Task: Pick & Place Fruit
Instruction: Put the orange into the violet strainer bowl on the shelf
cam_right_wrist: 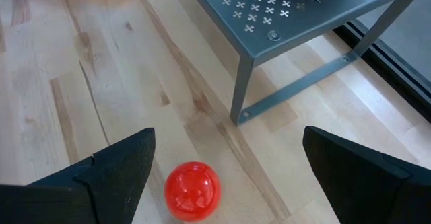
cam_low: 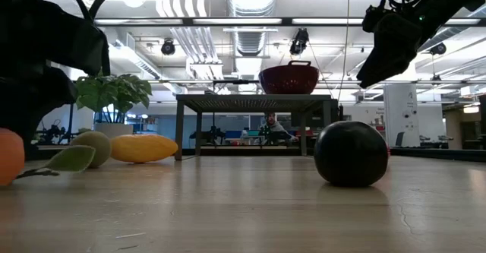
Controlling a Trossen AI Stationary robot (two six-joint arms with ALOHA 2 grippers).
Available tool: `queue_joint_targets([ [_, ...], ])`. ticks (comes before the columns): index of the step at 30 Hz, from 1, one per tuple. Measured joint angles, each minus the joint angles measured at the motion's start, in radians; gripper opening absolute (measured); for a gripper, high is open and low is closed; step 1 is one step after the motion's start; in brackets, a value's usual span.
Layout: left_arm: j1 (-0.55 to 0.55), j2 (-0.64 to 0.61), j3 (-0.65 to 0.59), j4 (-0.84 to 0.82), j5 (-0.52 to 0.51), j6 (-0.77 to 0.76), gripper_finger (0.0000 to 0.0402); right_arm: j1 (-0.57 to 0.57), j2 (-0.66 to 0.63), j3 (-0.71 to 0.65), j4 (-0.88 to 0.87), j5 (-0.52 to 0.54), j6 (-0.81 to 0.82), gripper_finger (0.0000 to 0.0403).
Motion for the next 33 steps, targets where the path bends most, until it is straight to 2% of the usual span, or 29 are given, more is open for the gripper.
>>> queue_joint_targets([
  [13, 0.001, 0.000, 0.000, -0.002, 0.018, 0.042, 0.0176, 0.000, 0.000, -0.002, 0.000, 0.000, 0.002, 0.0373],
  [23, 0.004, 0.000, 0.000, -0.003, 0.056, 0.060, 0.0066, 0.000, 0.000, -0.004, 0.000, 0.003, 0.002, 0.0373],
  [33, 0.024, -0.011, 0.000, -0.041, 0.073, 0.104, 0.0006, 0.000, 0.000, -0.005, 0.000, 0.003, 0.002, 0.0373],
])
